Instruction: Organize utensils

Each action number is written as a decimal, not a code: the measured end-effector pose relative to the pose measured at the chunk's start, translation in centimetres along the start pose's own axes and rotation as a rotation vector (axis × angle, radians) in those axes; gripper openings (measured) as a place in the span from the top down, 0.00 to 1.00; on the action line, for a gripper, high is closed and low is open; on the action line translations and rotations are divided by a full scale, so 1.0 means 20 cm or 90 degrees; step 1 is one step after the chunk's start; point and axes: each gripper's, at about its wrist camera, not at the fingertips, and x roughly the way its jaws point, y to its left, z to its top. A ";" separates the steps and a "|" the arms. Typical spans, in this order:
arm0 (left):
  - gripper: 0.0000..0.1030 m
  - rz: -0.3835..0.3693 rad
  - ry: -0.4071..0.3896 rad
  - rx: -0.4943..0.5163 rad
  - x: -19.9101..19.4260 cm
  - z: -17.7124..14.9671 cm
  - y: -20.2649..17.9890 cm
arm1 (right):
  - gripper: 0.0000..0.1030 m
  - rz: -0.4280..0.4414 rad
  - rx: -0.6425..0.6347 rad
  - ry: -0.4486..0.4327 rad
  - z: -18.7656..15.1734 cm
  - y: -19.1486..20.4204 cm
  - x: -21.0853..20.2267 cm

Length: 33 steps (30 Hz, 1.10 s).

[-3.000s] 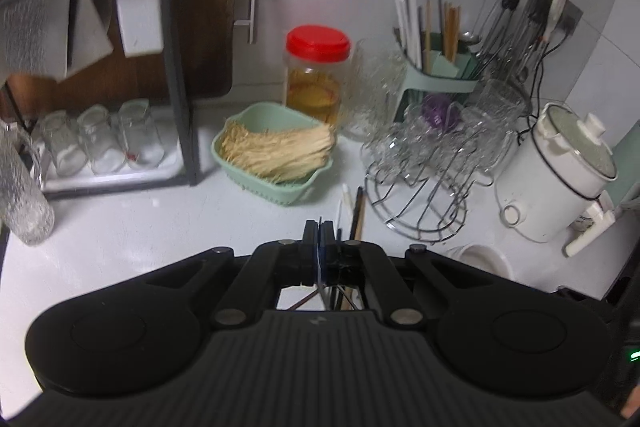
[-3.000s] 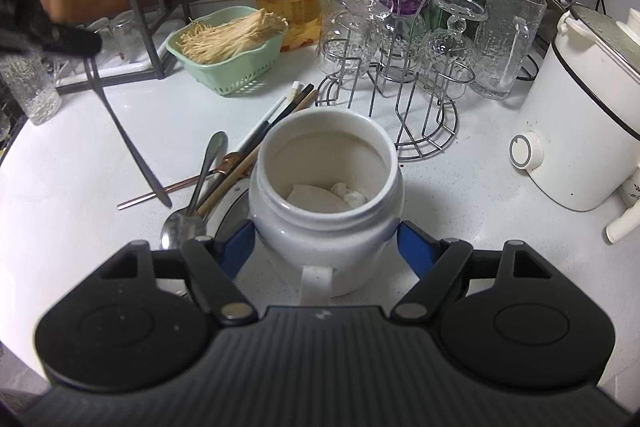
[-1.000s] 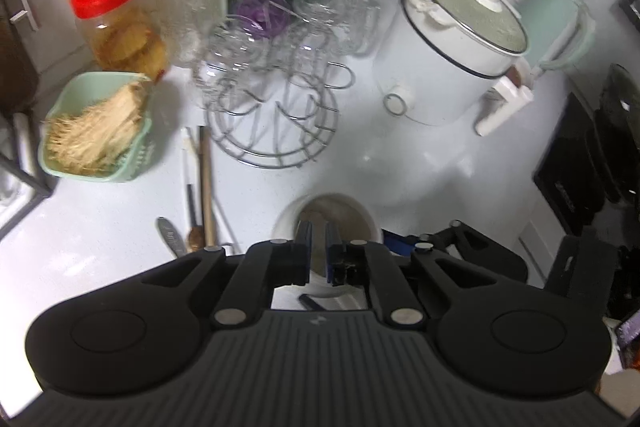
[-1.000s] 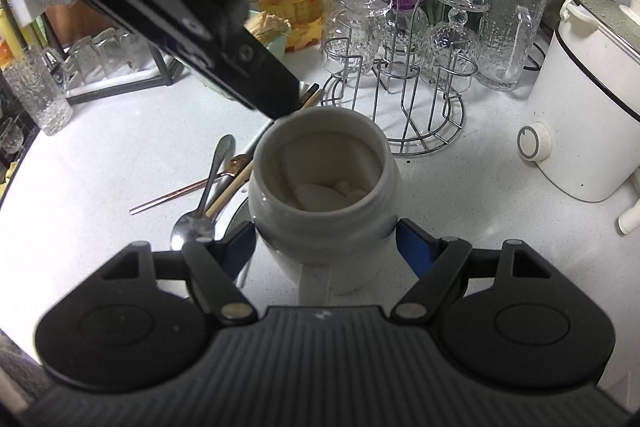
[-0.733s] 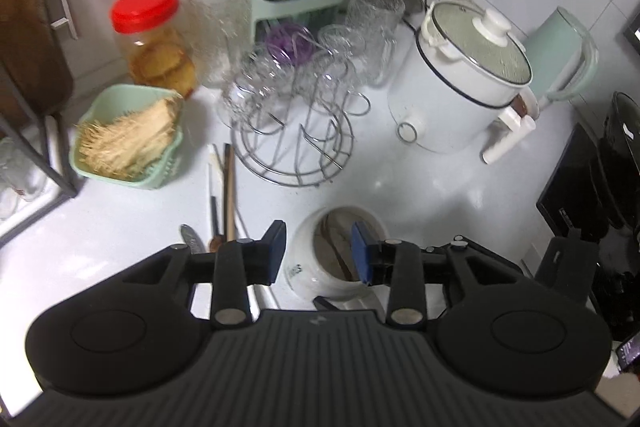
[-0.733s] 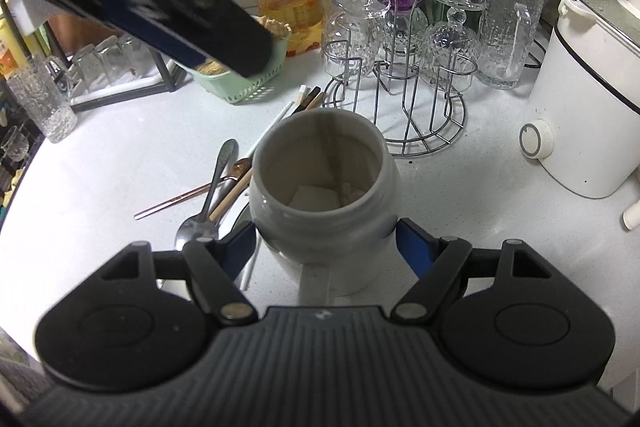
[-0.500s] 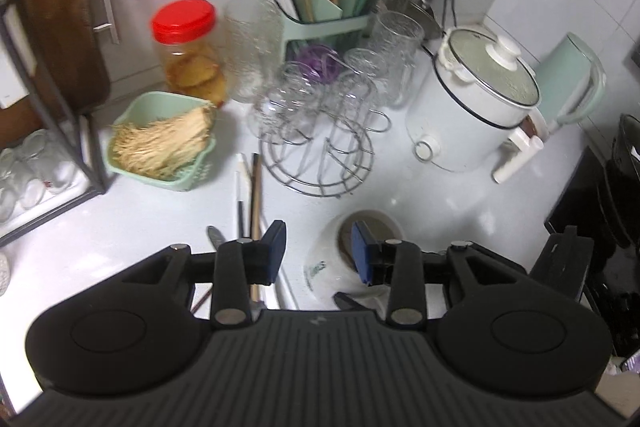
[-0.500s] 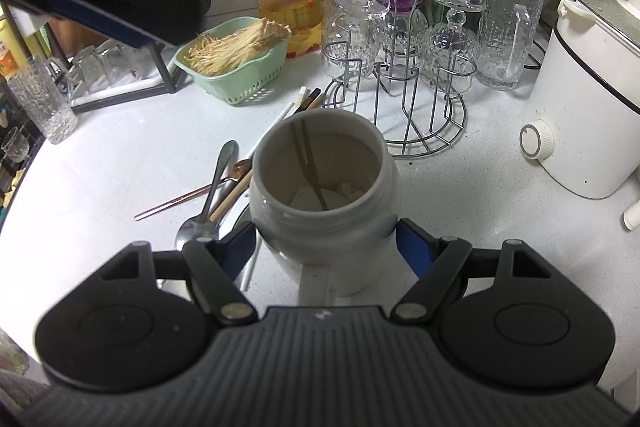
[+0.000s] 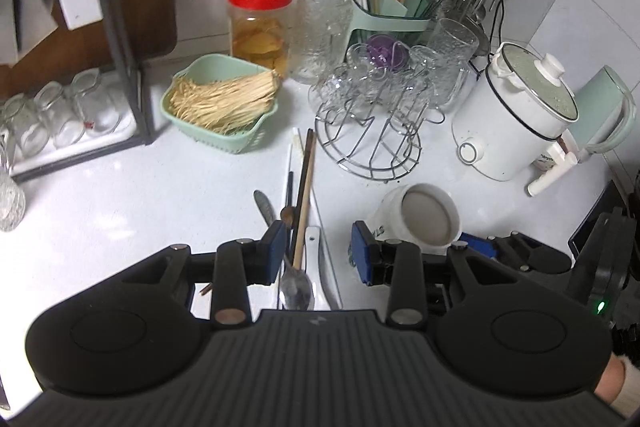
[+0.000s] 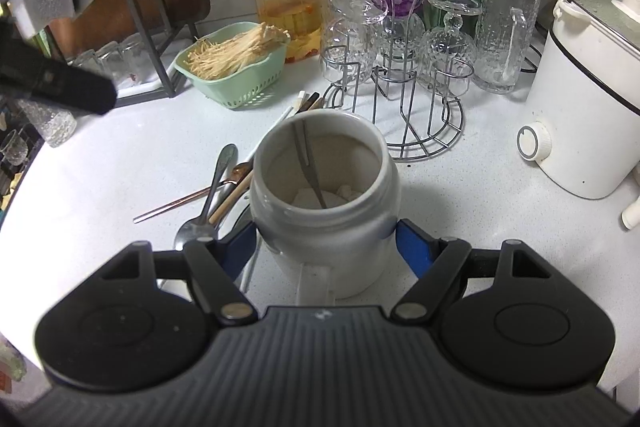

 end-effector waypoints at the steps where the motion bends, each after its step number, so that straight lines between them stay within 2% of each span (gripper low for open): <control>1: 0.60 0.001 -0.002 -0.002 0.00 -0.02 0.01 | 0.23 -0.001 0.000 -0.002 0.00 0.00 0.00; 13: 0.60 0.029 -0.023 -0.022 0.00 -0.20 0.10 | 0.24 0.018 0.004 -0.030 -0.03 -0.02 -0.02; 20: 0.60 0.022 -0.043 -0.030 -0.02 -0.29 0.17 | 0.25 0.014 0.000 -0.038 -0.04 -0.01 -0.03; 24: 0.60 0.032 -0.025 -0.038 0.01 -0.32 0.20 | 0.28 0.015 -0.002 -0.041 -0.06 -0.02 -0.04; 33: 0.60 0.004 -0.024 -0.027 0.05 -0.43 0.20 | 0.35 0.022 0.030 -0.041 -0.10 -0.05 -0.07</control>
